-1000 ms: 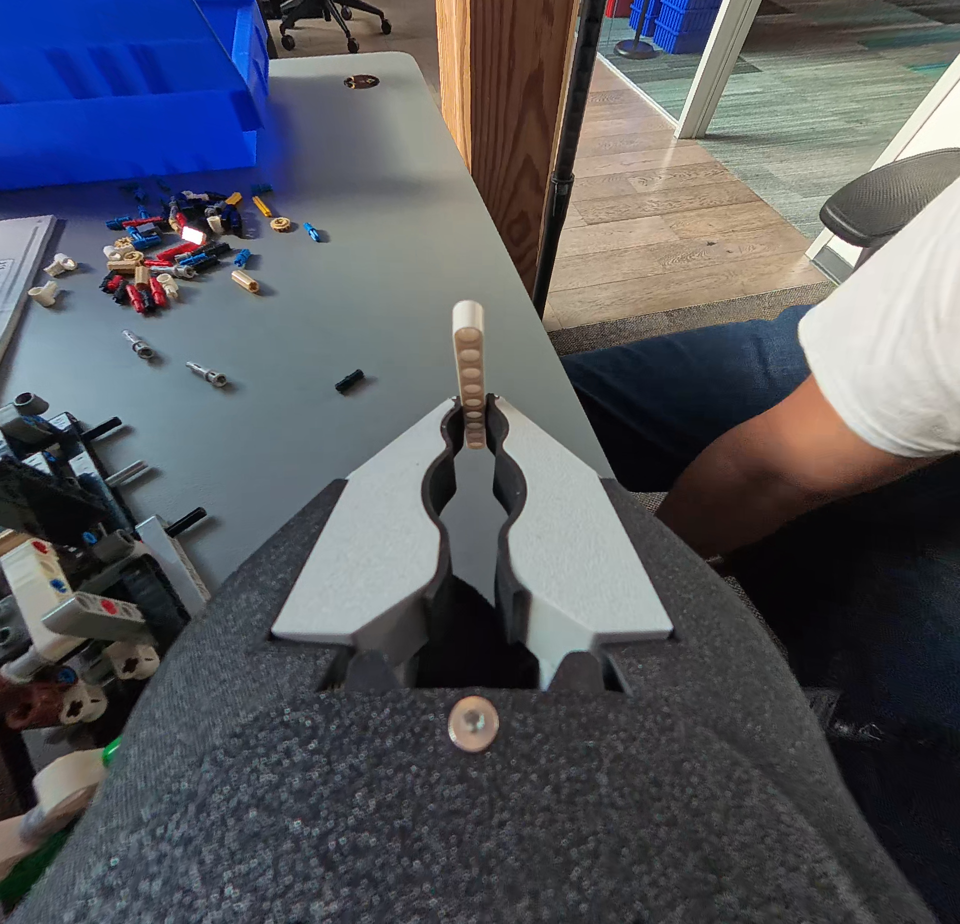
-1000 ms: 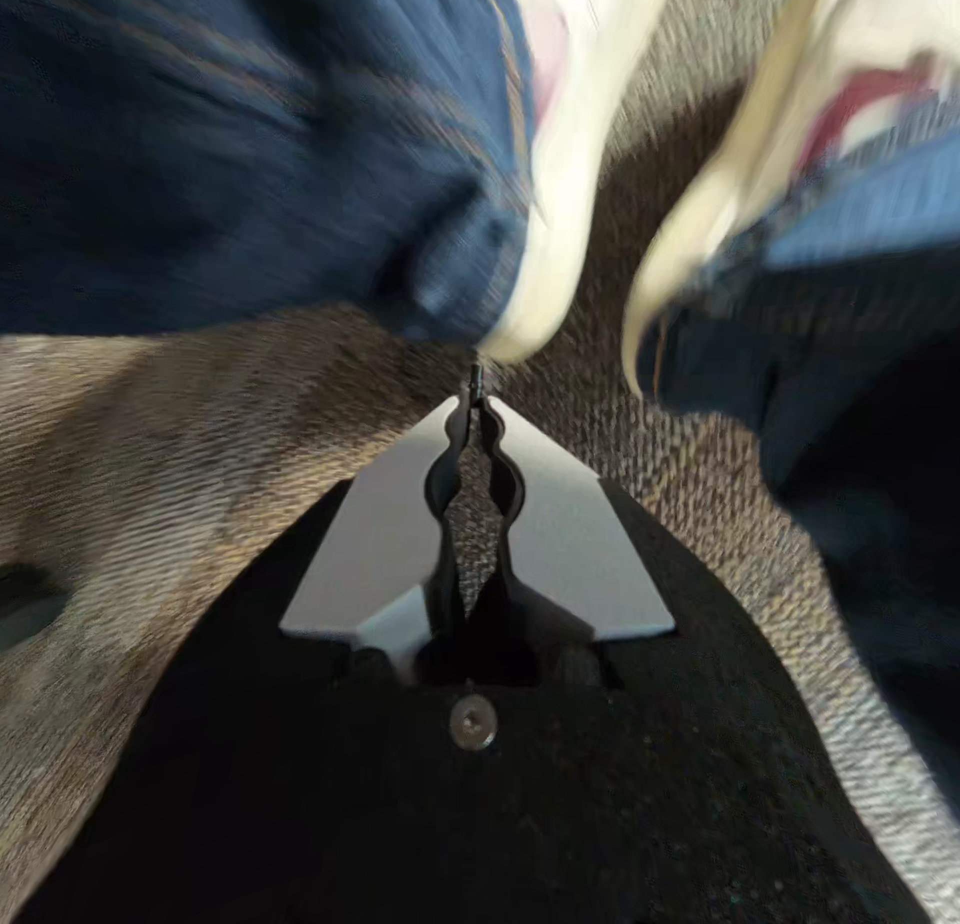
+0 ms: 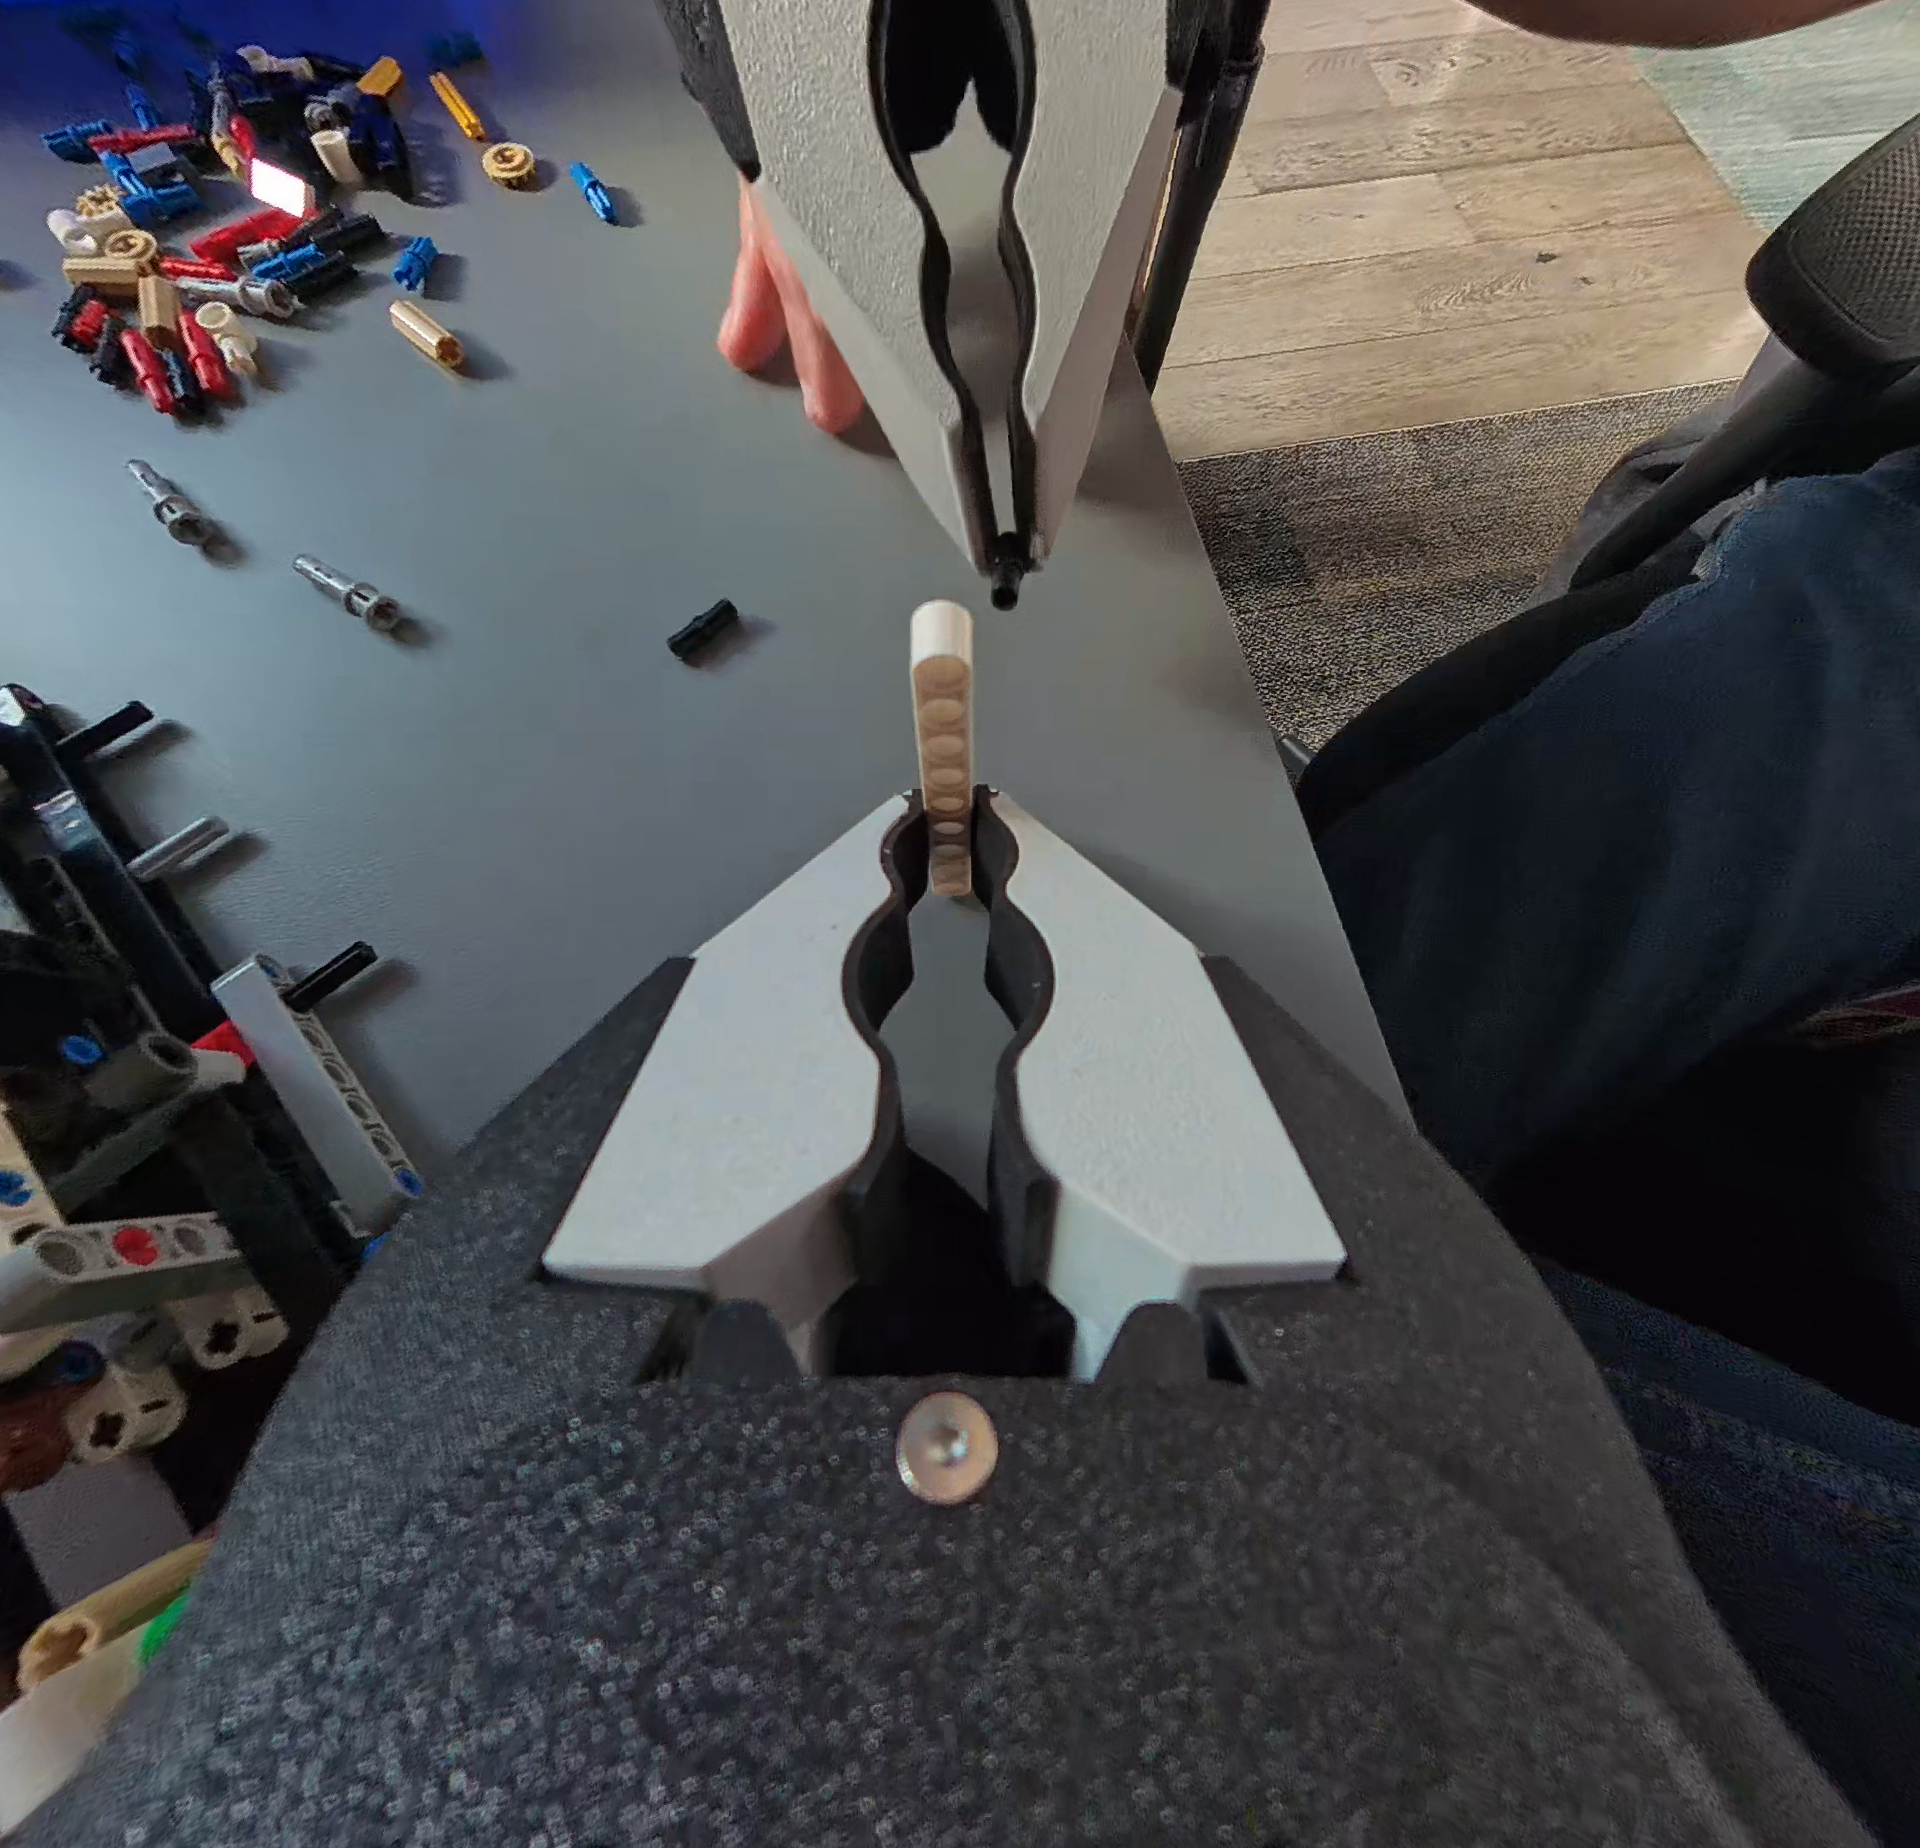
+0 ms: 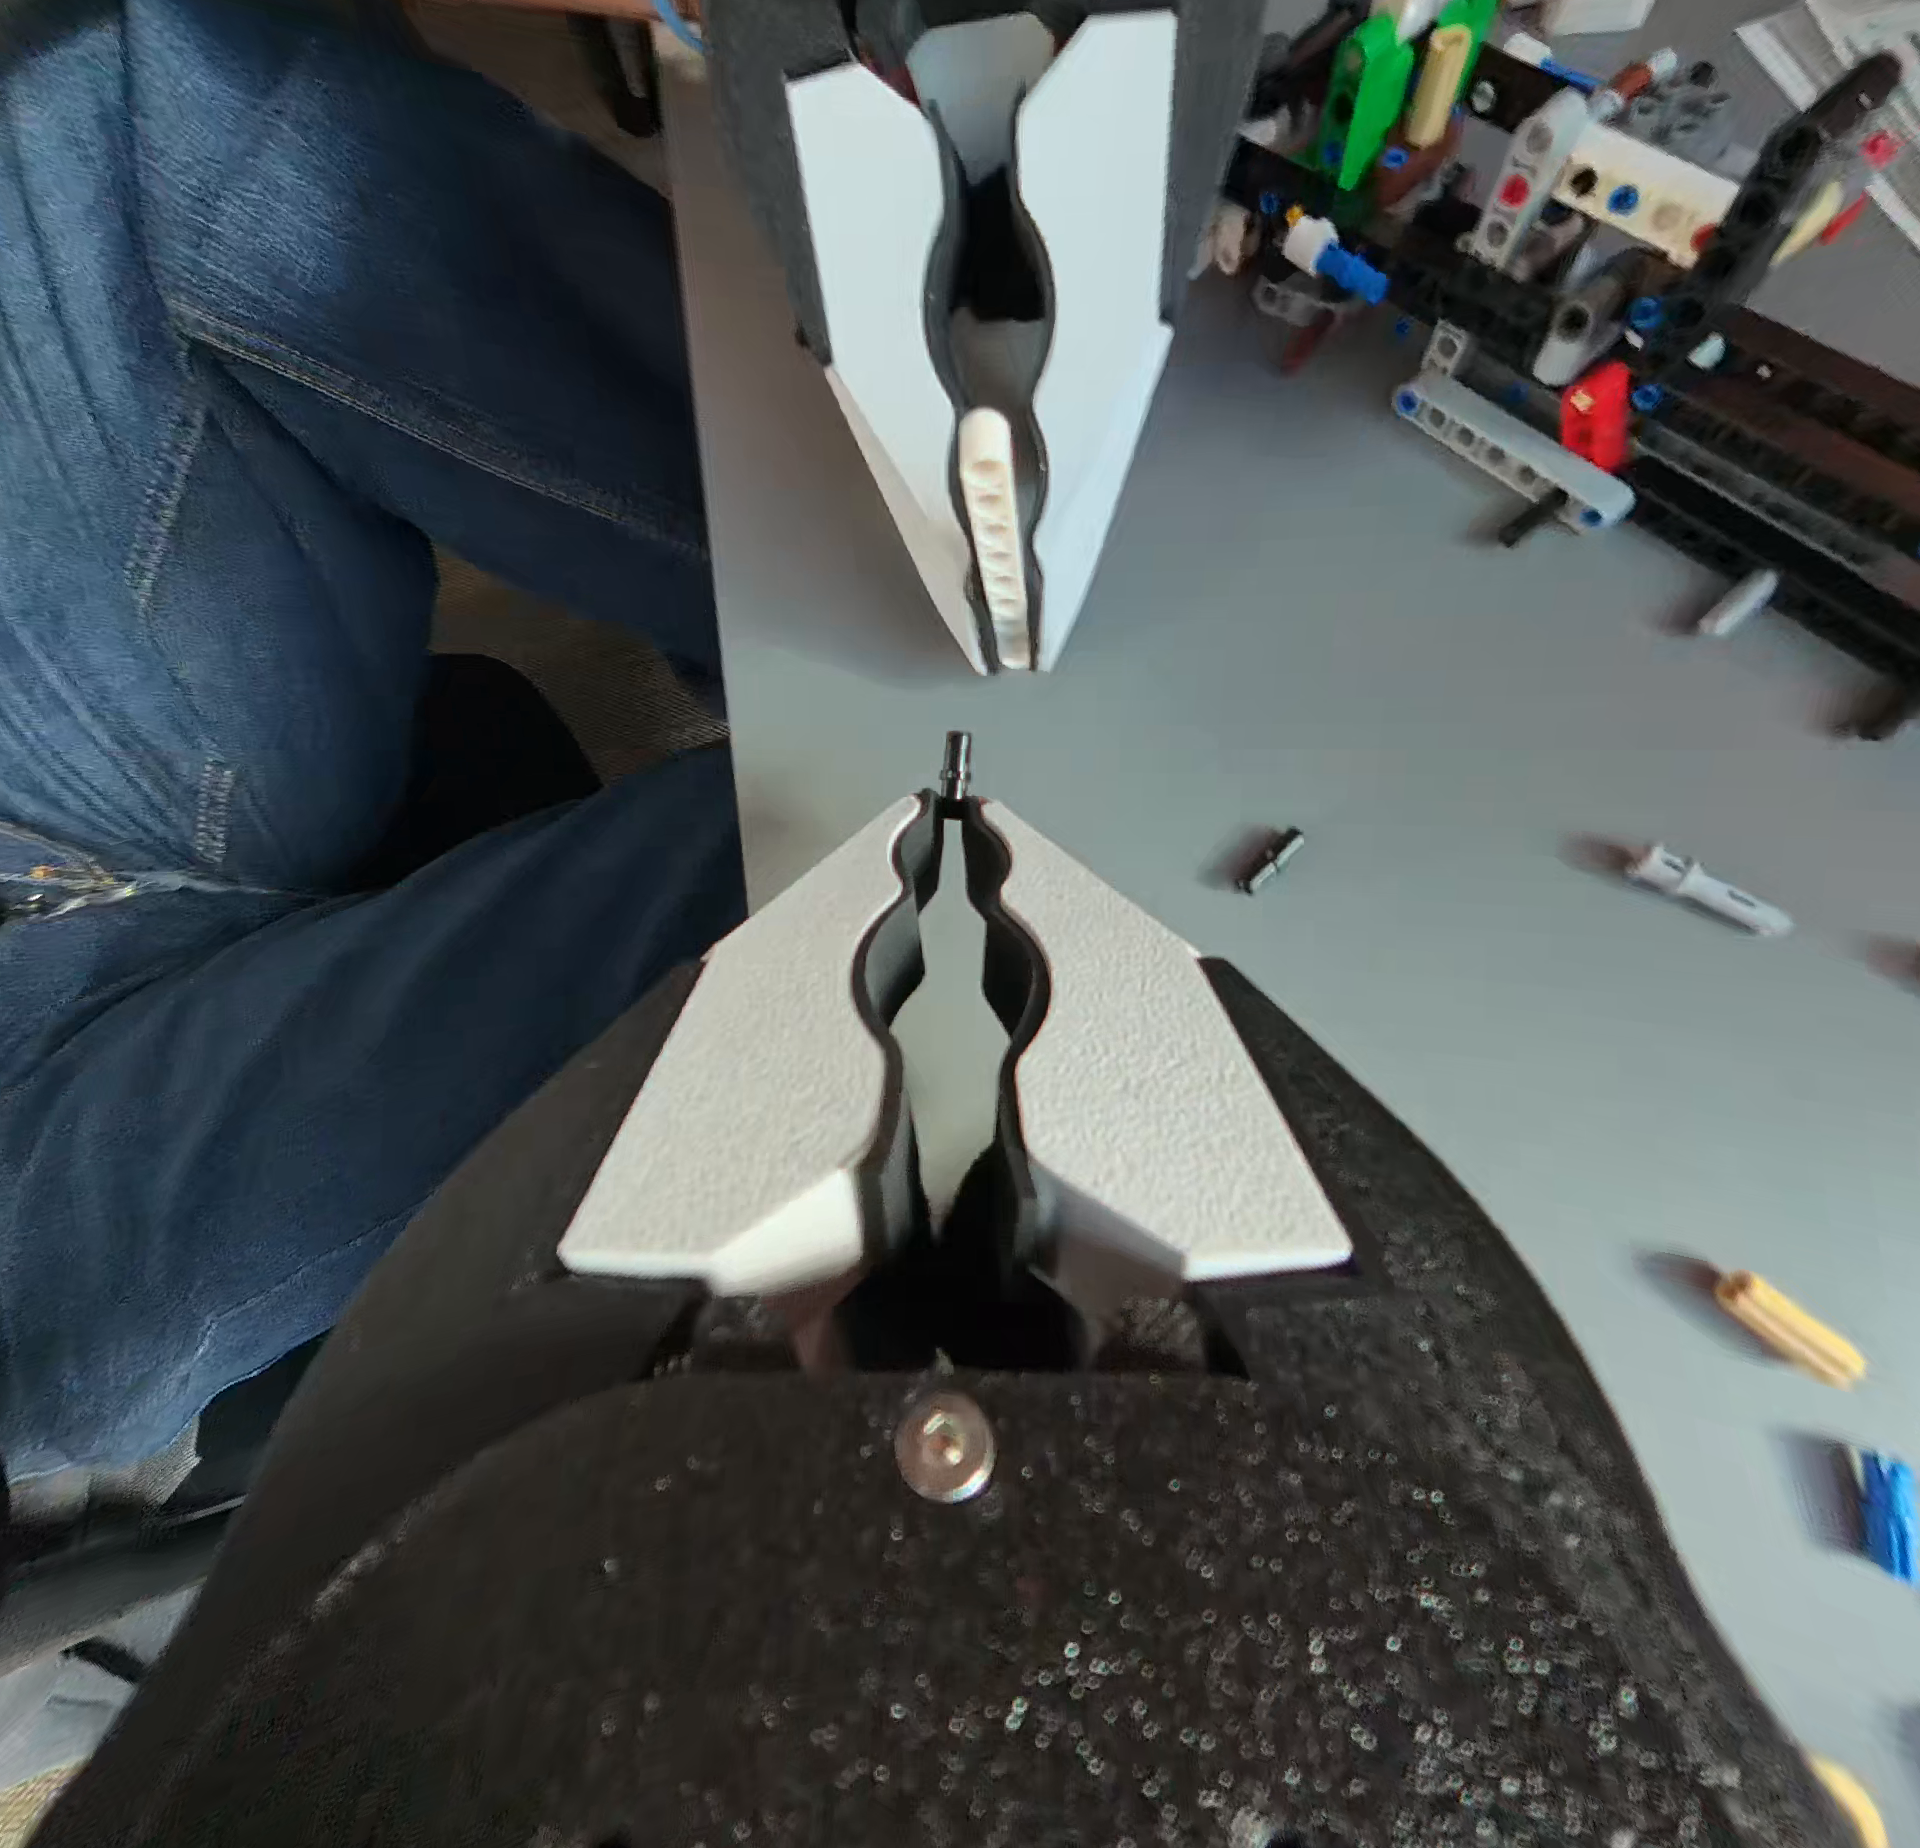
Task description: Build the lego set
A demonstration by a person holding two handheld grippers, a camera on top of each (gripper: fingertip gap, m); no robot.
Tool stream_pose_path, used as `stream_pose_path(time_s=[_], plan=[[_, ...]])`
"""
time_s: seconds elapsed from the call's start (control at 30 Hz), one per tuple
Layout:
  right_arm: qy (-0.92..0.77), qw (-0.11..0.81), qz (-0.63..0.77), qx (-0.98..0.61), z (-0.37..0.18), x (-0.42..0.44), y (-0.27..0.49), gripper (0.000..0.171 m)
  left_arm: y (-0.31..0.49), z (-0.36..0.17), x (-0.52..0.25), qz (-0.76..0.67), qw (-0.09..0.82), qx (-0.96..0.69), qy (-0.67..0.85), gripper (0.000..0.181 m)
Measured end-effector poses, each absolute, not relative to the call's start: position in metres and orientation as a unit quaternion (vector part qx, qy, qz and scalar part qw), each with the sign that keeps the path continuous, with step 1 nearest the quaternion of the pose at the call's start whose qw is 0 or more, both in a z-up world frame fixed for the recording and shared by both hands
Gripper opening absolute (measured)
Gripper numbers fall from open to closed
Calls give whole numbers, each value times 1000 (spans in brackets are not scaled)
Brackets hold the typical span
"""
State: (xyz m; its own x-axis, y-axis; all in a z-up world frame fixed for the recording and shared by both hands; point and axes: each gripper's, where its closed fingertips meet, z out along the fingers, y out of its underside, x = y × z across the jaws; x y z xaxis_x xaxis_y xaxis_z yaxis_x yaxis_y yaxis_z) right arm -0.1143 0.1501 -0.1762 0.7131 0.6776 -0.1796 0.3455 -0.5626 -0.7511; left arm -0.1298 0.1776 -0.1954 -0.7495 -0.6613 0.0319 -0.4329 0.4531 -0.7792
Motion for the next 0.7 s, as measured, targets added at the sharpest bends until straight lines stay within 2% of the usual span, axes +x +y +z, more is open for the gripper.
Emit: stream_pose_path(time_s=[0.23,0.5,0.7], plan=[[-310,367,256,-839,-175,-119,160,3,176,-195,-134,-416,119,-327,840,6],[-362,314,177,-860,-201,-133,171,3,174,-196,-139,-425,83,-294,852,6],[-365,325,161,-857,-196,-139,175,3,174,-196,-142,-419,95,-273,861,6]])
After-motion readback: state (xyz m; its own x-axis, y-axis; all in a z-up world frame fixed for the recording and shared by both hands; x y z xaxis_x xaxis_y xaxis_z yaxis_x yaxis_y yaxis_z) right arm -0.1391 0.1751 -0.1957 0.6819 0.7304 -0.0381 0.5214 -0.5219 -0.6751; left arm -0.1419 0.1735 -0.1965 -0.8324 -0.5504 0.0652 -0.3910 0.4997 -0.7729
